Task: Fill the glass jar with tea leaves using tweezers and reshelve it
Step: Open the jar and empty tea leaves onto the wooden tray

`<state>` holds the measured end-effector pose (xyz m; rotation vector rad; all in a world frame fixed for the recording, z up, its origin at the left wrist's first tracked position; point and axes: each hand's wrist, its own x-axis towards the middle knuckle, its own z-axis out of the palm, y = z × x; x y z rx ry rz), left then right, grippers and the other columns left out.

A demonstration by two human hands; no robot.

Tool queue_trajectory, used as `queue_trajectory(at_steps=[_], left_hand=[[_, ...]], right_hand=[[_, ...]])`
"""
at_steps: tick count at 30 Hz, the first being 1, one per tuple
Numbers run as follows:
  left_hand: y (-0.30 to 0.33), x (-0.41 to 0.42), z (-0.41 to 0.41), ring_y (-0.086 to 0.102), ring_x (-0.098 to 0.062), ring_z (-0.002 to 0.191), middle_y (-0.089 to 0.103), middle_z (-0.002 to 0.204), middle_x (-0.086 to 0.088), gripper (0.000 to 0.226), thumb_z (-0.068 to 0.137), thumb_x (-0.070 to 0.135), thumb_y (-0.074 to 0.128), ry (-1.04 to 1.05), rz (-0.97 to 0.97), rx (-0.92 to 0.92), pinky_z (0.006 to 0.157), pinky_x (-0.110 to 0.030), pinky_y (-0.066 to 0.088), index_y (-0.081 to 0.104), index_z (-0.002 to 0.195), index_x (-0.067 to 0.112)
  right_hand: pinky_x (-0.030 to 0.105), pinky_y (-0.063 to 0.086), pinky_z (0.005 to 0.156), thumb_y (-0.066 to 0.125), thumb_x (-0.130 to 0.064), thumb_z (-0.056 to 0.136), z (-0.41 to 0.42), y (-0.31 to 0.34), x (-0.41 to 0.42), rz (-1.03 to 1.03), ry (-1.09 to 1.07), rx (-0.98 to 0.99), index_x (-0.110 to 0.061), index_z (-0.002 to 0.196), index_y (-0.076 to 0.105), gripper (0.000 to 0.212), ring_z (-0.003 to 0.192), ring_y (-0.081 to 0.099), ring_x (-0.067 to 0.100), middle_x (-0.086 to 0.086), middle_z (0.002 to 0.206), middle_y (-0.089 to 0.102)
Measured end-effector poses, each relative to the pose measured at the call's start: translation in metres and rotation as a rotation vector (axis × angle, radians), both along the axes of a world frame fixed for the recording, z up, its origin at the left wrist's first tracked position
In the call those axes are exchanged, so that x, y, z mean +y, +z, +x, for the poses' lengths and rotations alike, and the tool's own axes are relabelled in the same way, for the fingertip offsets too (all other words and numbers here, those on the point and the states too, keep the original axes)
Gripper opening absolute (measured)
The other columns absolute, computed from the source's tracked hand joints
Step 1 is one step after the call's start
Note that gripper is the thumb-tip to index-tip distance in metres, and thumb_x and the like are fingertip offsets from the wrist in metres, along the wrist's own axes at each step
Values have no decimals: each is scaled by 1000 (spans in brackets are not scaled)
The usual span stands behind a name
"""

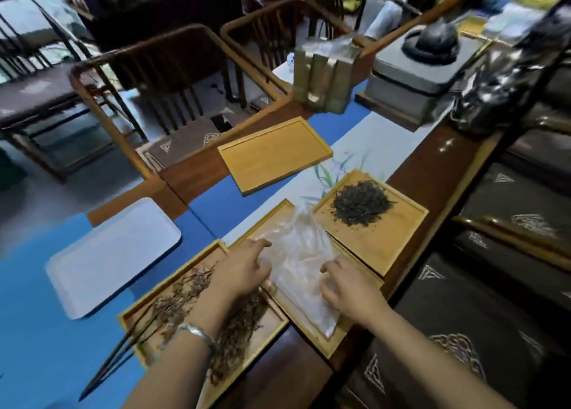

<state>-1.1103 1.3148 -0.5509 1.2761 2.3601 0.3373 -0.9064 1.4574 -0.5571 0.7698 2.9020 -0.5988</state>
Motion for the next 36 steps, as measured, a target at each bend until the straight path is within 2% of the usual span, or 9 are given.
queue_trajectory(at_steps=[6,10,16,20,24,28,31,34,36], left_hand=[[-26,24,4,50,-20,122,49,137,-2,62,89,42,62,43,-52,7,95,-35,48,39,144,27],[-42,27,13,47,-18,118,49,130,2,51,85,42,66,69,-97,7,90,-35,52,49,131,30],[-50,28,24,53,-19,104,56,110,2,23,90,36,61,76,-36,77,74,-31,51,60,109,24],[-40,18,27,53,-14,99,57,105,6,16,89,32,62,108,83,60,77,-29,50,63,103,24],[-16,-5,20,52,-12,96,54,99,10,8,87,26,65,170,207,20,76,-29,47,62,95,26],[14,-44,13,54,-13,91,59,92,9,9,84,19,69,215,340,70,75,-28,41,66,90,24],[34,-87,13,54,-11,92,59,93,10,10,84,20,69,251,344,91,74,-26,38,66,93,25],[51,-138,21,58,-14,93,63,94,8,11,84,19,70,269,346,97,76,-33,46,67,93,22],[59,-176,31,59,-17,98,63,100,6,13,84,20,70,282,321,87,79,-38,49,67,97,21]], right_hand=[[27,43,85,58,-45,83,-13,-19,18,27,-91,-14,-21,123,47,48,112,45,18,0,121,44],[33,42,93,60,-48,77,-17,-33,18,51,-126,-63,-19,126,43,59,115,42,24,5,124,42],[30,45,83,54,-33,89,-13,-44,17,-31,-77,-57,-18,119,45,35,107,48,23,4,115,44],[28,45,77,49,-32,93,-9,-37,12,-38,-66,12,-19,113,48,24,101,50,19,2,110,48],[27,45,71,52,-33,91,-16,-17,-1,-67,-79,134,-20,108,50,21,94,50,15,-2,103,49],[27,43,69,54,-34,90,-26,4,-28,-115,-47,245,-20,106,52,21,91,49,13,-4,99,49],[27,42,68,57,-36,88,-34,22,-56,-157,-3,286,-22,102,54,20,88,50,11,-6,96,51],[26,38,62,57,-40,87,-36,41,-96,-220,16,294,-25,93,55,16,82,52,10,-8,89,52],[26,40,64,58,-39,86,-33,52,-127,-246,63,297,-24,90,56,16,81,52,10,-8,87,52]])
